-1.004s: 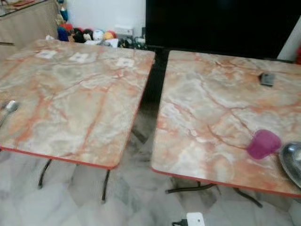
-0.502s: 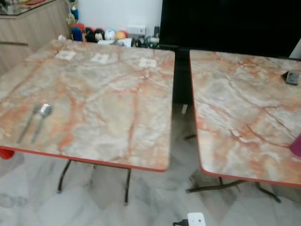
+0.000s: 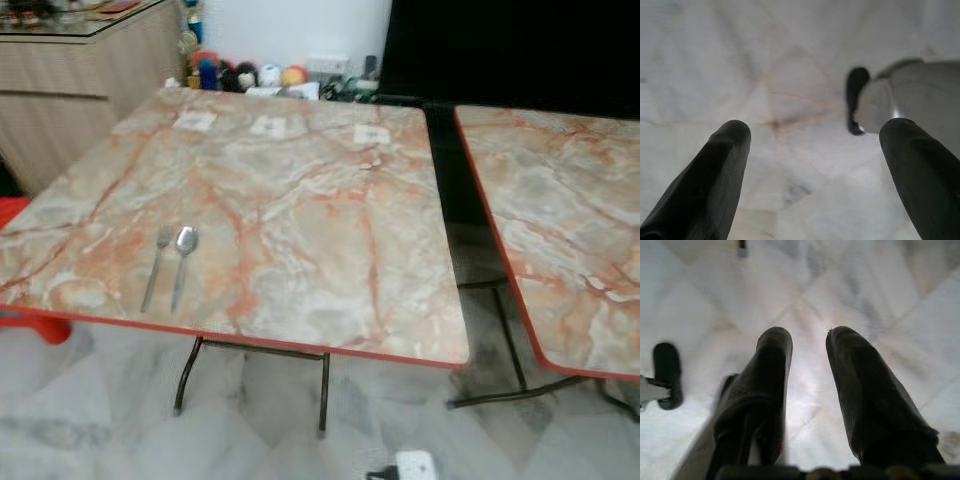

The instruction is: Setting the table

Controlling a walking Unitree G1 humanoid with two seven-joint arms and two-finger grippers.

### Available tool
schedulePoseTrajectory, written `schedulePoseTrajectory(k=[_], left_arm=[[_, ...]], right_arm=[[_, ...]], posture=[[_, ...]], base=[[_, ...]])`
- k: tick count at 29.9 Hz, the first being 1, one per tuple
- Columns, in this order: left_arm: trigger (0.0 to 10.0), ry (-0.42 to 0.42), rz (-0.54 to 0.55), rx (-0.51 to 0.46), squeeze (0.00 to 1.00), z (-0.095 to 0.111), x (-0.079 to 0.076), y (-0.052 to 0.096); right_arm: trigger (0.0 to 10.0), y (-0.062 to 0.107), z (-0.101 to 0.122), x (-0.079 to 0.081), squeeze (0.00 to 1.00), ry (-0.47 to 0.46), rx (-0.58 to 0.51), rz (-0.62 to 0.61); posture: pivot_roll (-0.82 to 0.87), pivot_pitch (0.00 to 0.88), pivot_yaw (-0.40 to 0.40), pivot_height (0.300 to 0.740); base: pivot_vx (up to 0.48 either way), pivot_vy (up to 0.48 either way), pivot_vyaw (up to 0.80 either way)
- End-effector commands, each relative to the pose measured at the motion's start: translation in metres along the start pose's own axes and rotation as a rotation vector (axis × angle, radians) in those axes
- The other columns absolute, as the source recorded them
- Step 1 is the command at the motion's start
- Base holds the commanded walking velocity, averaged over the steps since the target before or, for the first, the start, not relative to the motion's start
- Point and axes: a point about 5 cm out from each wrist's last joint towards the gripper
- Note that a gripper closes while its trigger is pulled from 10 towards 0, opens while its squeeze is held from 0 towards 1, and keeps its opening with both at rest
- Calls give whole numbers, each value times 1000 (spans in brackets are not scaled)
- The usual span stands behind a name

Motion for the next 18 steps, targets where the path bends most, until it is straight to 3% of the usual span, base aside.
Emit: schedulePoseTrajectory(k=[1, 18], left_arm=[[10000, 4, -7, 26, 0, -7, -3, 1], [10000, -5, -1, 28, 0, -8, 4, 2]], right_arm=[[10000, 1, -9, -6, 0, -1, 23, -17], [10000, 1, -9, -6, 0, 12, 19, -8]], posture=[[4, 77, -8, 740], [7, 72, -7, 740]], base=[[0, 480, 0], [0, 480, 0]])
Point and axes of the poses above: a point about 5 cm out from each wrist's last joint towards the gripper, its own y axis pointing back from the gripper into the wrist, its own z axis along the axis of the wrist's last joint, x = y × z, and after that the axes turned 15 degrees about y, right-handed
